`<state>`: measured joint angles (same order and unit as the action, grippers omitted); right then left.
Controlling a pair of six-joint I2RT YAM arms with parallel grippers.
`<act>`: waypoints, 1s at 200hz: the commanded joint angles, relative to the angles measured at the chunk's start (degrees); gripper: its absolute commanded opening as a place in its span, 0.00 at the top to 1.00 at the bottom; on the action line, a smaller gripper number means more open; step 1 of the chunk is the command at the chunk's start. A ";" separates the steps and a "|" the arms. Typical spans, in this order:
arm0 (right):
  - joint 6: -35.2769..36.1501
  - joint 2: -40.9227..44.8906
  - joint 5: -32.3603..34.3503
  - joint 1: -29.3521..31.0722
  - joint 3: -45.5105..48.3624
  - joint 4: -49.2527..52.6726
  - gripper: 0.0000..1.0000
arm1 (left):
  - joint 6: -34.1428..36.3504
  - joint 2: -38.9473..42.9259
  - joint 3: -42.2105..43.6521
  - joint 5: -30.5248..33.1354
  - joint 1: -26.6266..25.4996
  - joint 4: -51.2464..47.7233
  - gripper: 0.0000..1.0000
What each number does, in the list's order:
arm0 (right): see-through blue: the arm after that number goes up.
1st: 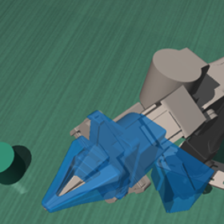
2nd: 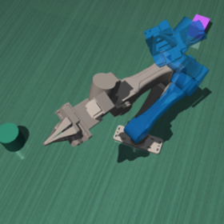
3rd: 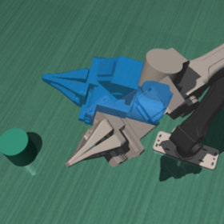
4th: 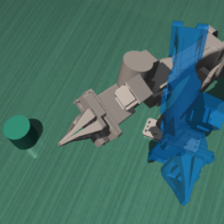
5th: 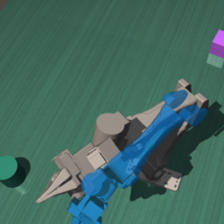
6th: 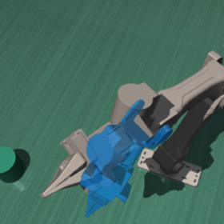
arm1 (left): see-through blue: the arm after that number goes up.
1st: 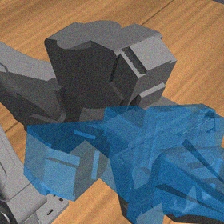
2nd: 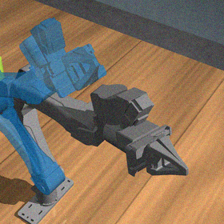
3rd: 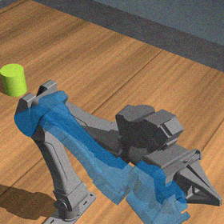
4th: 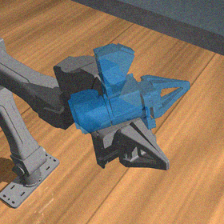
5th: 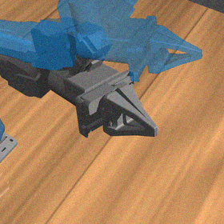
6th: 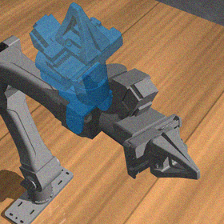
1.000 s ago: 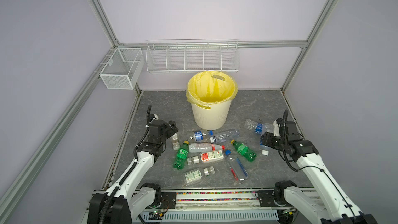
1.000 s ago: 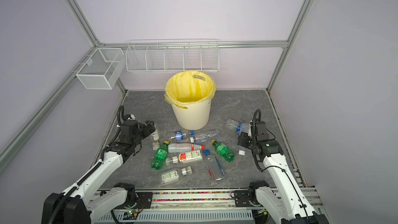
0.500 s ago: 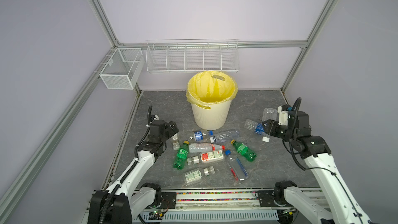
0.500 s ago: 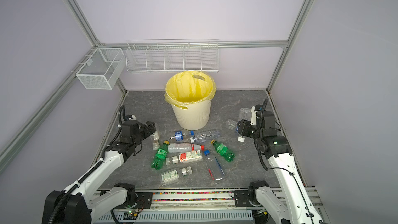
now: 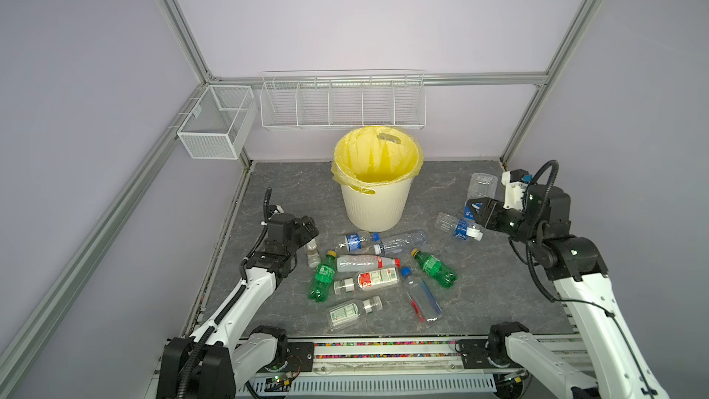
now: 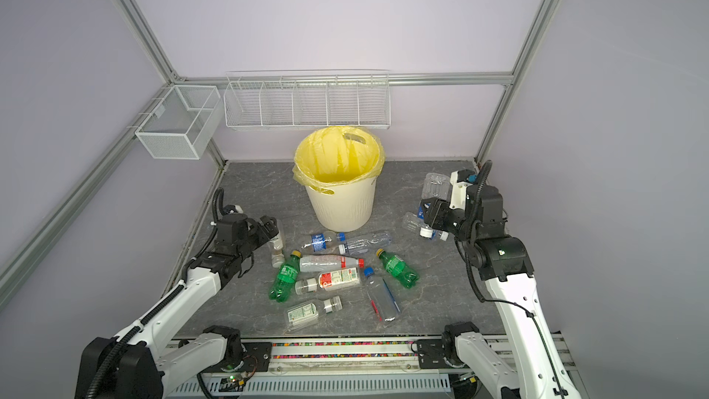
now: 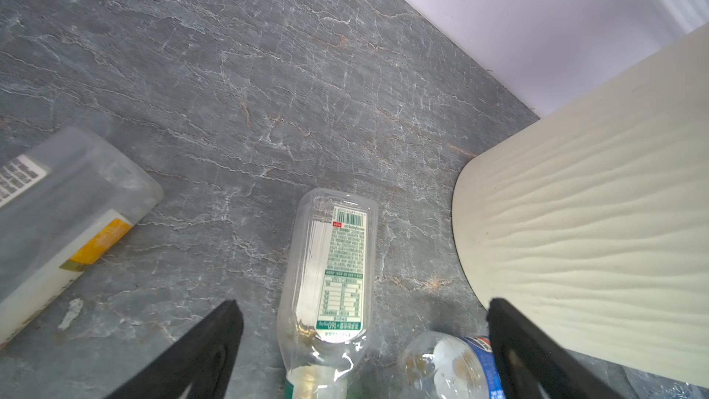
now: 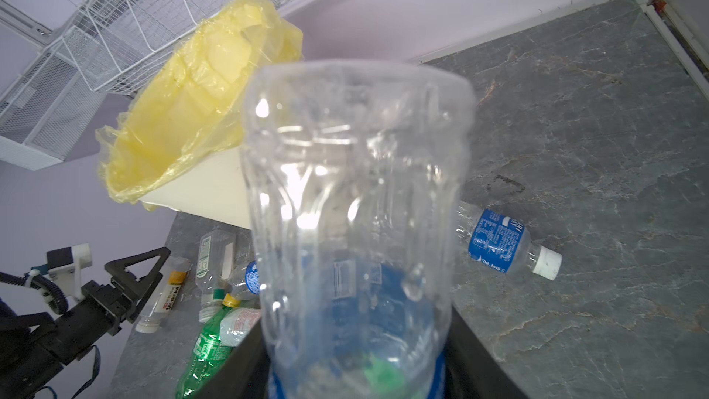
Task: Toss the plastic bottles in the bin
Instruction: 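Lift the blue-label bottle with the right gripper over the bin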
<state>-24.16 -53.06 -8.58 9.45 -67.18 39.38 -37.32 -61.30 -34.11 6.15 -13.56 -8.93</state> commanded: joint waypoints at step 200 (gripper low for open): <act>-0.62 -7.51 14.28 21.31 -6.57 -15.38 0.44 | -2.22 -1.10 -0.83 -1.07 -0.14 0.40 0.01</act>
<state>-25.91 -55.96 1.65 27.27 -70.41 28.21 -38.81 -62.30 -34.13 5.50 -13.56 -9.02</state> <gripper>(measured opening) 0.566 0.994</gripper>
